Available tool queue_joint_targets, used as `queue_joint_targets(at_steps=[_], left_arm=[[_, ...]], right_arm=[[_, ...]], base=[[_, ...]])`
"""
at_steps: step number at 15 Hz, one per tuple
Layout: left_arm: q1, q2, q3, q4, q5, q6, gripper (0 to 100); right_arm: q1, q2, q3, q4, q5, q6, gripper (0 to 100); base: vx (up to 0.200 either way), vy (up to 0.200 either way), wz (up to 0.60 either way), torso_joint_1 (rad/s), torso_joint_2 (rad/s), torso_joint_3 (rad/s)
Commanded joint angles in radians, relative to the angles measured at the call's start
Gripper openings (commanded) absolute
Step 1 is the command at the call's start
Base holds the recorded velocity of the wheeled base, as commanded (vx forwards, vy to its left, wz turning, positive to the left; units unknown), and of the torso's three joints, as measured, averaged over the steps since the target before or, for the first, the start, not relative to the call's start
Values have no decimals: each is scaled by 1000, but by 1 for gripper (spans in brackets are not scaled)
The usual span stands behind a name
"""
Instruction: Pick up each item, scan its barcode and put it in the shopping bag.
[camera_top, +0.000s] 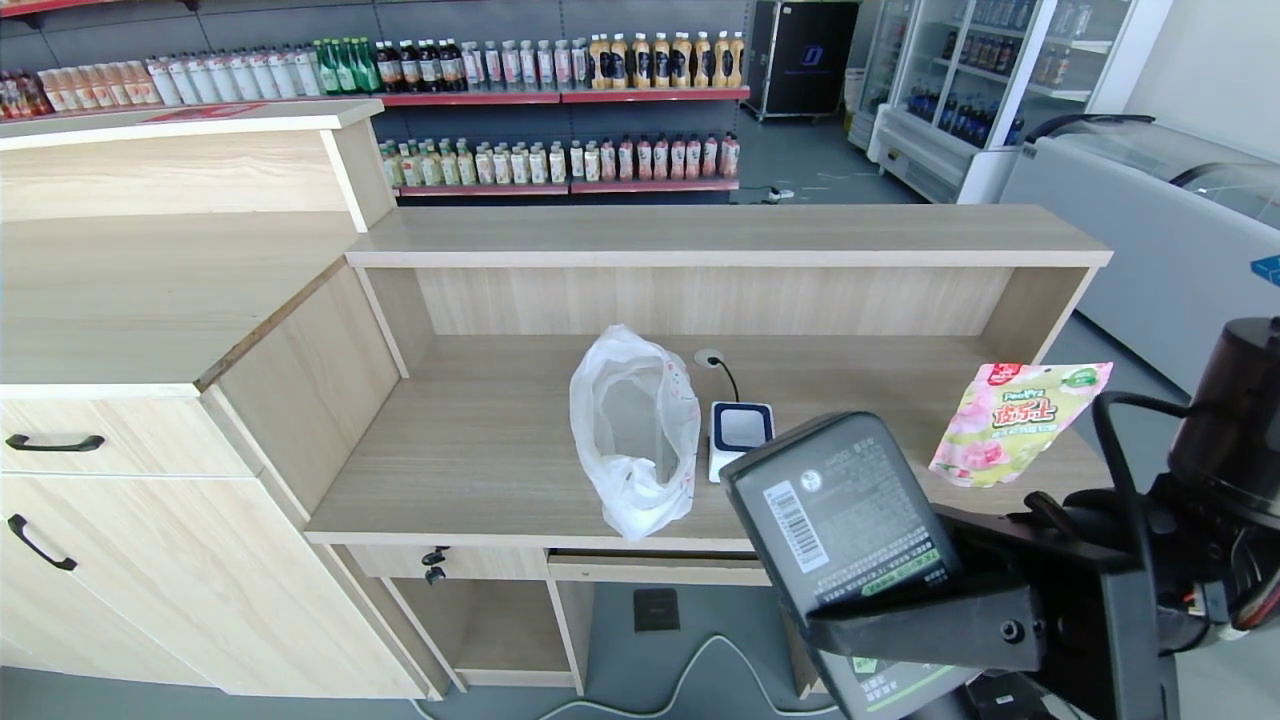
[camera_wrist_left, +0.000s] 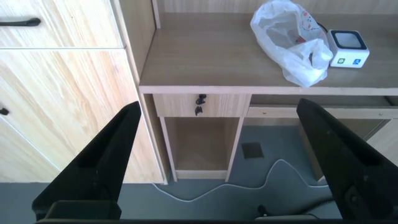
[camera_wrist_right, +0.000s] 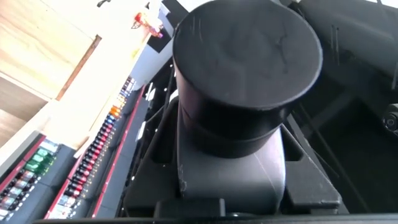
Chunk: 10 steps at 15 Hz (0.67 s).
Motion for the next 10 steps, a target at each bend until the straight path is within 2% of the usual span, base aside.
queue_joint_targets(at_steps=[1, 10], left_arm=[[0, 0, 0, 0, 0, 0, 100], [0, 0, 0, 0, 0, 0, 100]], right_arm=[[1, 0, 8, 0, 0, -2, 0], [-3, -14, 14, 35, -1, 11, 0]], base=[[0, 0, 0, 0, 0, 0], [0, 0, 0, 0, 0, 0]])
